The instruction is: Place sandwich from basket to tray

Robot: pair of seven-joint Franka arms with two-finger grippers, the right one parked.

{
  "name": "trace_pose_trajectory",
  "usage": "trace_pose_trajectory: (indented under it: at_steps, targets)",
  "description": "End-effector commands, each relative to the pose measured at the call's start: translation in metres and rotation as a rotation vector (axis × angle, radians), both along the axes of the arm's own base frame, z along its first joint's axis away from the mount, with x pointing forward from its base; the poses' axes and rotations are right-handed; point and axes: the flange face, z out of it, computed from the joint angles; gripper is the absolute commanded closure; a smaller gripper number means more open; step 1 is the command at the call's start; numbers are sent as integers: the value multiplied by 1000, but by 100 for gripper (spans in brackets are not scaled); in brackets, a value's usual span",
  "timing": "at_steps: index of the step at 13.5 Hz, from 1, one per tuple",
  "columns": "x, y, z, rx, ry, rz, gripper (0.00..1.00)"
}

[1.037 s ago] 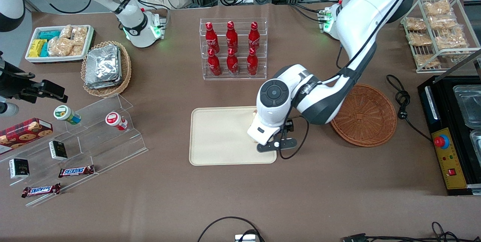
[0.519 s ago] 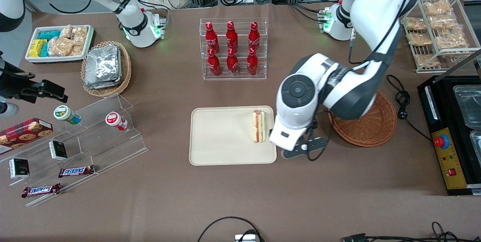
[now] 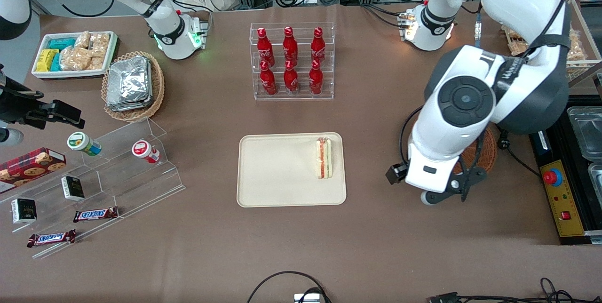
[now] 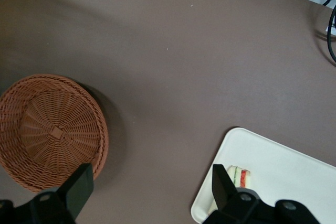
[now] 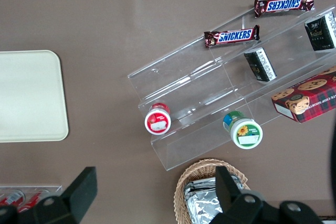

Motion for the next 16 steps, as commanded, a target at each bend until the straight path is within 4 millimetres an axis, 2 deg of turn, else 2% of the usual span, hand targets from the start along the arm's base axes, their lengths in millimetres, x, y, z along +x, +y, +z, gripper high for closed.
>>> trace_pose_trajectory:
  at_steps: [1, 3, 5, 9, 13, 16]
  targets:
    - [-3, 24, 18, -13, 18, -56, 0]
    - [-7, 38, 31, 8, 10, -108, 0]
    - [-18, 65, 28, 42, 39, -133, 0]
    - [-34, 137, 55, -19, 40, -263, 0]
    - [-66, 202, 81, -42, 60, -364, 0]
    - [-94, 222, 104, -33, 90, -427, 0]
